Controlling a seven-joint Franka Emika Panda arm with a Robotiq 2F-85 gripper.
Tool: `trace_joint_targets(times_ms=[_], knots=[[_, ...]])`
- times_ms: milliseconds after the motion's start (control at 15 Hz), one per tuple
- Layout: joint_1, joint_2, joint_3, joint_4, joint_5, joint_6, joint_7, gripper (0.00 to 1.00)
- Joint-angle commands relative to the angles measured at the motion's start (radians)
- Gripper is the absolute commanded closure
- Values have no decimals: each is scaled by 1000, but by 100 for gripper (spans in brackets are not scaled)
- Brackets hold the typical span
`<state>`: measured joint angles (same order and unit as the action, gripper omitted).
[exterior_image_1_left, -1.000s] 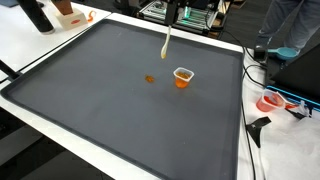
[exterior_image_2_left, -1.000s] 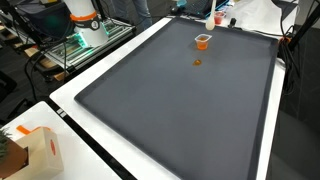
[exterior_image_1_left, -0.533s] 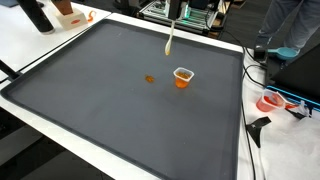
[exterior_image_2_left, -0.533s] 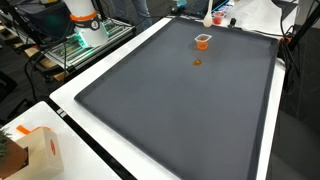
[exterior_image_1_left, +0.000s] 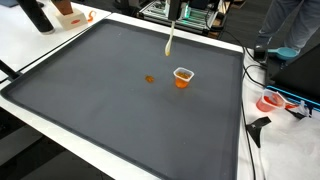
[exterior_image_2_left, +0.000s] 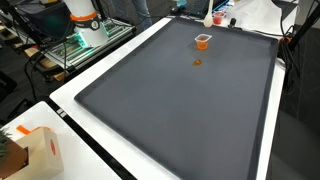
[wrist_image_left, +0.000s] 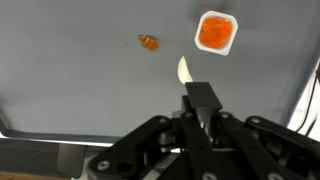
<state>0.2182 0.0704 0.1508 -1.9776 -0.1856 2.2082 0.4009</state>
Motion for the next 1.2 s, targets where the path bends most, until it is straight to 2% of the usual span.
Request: trace_joint_targets(times_ms=[0, 267, 667, 867, 1133], knots=[[-34, 19, -2, -4, 122, 64, -159, 97], [-83, 55, 5, -17, 385, 179, -467, 97], [-180, 122, 41, -1, 848, 132, -951, 97], [-221, 144, 27, -1, 1009, 63, -1091, 97], [-251, 166, -8, 1, 1088, -72, -1161, 97]])
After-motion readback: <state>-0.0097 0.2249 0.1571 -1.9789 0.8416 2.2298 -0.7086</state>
